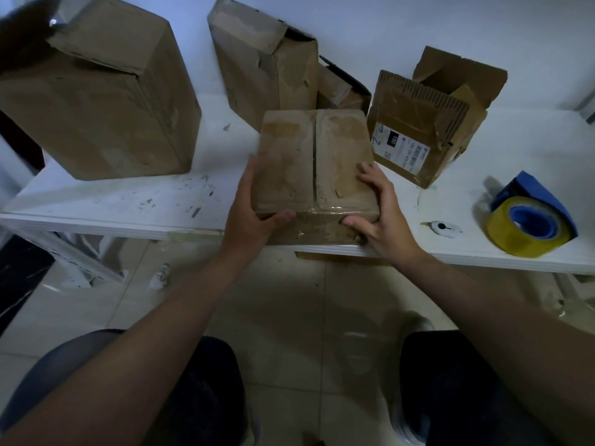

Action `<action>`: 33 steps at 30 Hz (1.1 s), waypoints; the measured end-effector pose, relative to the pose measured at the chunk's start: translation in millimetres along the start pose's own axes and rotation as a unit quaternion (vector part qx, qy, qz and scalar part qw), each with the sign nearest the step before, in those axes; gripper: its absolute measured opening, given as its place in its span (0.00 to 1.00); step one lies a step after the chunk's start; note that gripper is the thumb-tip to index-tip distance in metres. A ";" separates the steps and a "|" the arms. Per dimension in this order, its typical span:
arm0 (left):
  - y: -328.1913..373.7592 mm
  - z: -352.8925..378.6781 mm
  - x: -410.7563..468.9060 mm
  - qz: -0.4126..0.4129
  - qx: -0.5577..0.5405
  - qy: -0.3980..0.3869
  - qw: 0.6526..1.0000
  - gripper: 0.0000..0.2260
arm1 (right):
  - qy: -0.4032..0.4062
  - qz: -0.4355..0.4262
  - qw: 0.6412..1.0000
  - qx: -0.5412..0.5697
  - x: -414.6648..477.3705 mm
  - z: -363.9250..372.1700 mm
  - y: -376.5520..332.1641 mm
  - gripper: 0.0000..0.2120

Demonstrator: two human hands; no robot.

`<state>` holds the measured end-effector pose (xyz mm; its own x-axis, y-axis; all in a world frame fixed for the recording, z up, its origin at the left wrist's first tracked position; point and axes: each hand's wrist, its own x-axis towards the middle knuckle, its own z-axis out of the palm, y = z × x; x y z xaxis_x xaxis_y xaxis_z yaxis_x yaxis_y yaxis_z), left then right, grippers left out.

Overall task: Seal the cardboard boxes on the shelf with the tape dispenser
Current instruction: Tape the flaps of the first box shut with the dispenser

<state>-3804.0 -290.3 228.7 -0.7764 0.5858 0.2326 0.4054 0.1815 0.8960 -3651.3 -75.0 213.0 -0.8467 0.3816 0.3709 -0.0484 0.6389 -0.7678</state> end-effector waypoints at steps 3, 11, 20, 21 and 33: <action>6.8 12.8 -6.9 -0.054 -0.049 0.070 0.995 0.38 | 0.003 0.075 0.994 0.079 -6.0 8.7 -0.4 0.44; 11.9 8.0 -5.4 -0.165 0.136 0.061 0.975 0.29 | -0.088 0.105 0.973 -0.188 -7.9 -4.6 8.4 0.48; 23.3 -8.6 4.9 -0.060 0.444 0.026 0.894 0.29 | -0.103 0.132 0.982 -0.088 8.7 -38.2 -33.2 0.34; 27.8 -9.1 6.4 -0.019 0.443 0.021 0.896 0.27 | -0.086 0.126 0.980 -0.124 10.7 -39.8 -37.2 0.28; 78.5 45.4 -6.4 -0.002 0.491 -0.176 0.853 0.46 | -0.008 -0.027 0.973 -0.228 64.5 -29.6 -43.8 0.16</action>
<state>-3745.3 -243.9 280.4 -0.6558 0.7530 -0.0534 0.7460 0.6573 0.1070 -3688.1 -58.6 286.0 -0.8580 0.3302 0.3934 0.1436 0.8897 -0.4335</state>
